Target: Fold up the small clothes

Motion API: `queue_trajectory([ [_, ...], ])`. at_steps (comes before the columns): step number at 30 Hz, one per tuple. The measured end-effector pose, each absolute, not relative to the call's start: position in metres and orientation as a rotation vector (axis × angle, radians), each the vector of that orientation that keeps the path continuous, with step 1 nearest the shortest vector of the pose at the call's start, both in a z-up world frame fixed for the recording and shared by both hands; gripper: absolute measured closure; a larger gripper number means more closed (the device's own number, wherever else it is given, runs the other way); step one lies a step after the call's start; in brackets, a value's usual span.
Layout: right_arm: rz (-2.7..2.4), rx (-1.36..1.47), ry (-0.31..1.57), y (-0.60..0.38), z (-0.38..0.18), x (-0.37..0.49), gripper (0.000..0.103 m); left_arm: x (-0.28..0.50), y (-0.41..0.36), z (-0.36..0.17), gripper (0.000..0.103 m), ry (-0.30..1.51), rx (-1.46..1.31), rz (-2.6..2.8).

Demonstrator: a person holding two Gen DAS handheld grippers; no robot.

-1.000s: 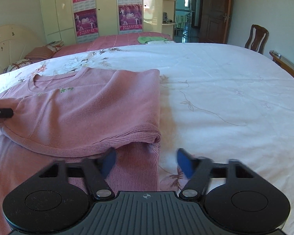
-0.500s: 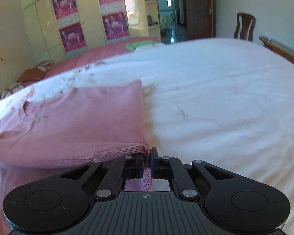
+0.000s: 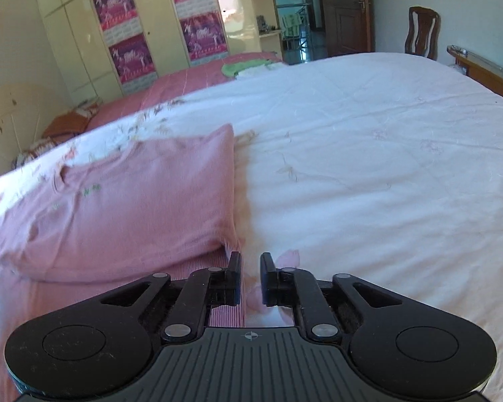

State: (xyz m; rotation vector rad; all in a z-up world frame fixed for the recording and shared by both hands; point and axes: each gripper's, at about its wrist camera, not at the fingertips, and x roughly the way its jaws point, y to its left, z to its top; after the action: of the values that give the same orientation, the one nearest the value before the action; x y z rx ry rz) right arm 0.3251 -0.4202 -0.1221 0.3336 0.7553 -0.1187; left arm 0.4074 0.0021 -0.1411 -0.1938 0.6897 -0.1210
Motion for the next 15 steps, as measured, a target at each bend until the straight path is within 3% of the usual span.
queue_trajectory([
  [1,-0.118,0.336,0.746,-0.422,-0.12,0.333,0.05,0.411,-0.005,-0.138,0.035,0.688,-0.195,-0.157],
  [2,-0.116,0.332,0.732,-0.422,-0.118,0.344,0.047,0.417,-0.015,-0.138,0.035,0.691,-0.198,-0.189],
  [13,-0.098,0.369,0.782,-0.428,-0.145,0.478,0.048,0.466,-0.051,-0.183,0.041,0.769,-0.176,-0.191],
  [14,-0.107,0.377,0.793,-0.431,-0.148,0.489,0.053,0.466,-0.051,-0.184,0.041,0.768,-0.167,-0.195],
  [15,-0.109,0.394,0.806,-0.435,-0.152,0.497,0.072,0.465,-0.052,-0.183,0.041,0.767,-0.156,-0.198],
])
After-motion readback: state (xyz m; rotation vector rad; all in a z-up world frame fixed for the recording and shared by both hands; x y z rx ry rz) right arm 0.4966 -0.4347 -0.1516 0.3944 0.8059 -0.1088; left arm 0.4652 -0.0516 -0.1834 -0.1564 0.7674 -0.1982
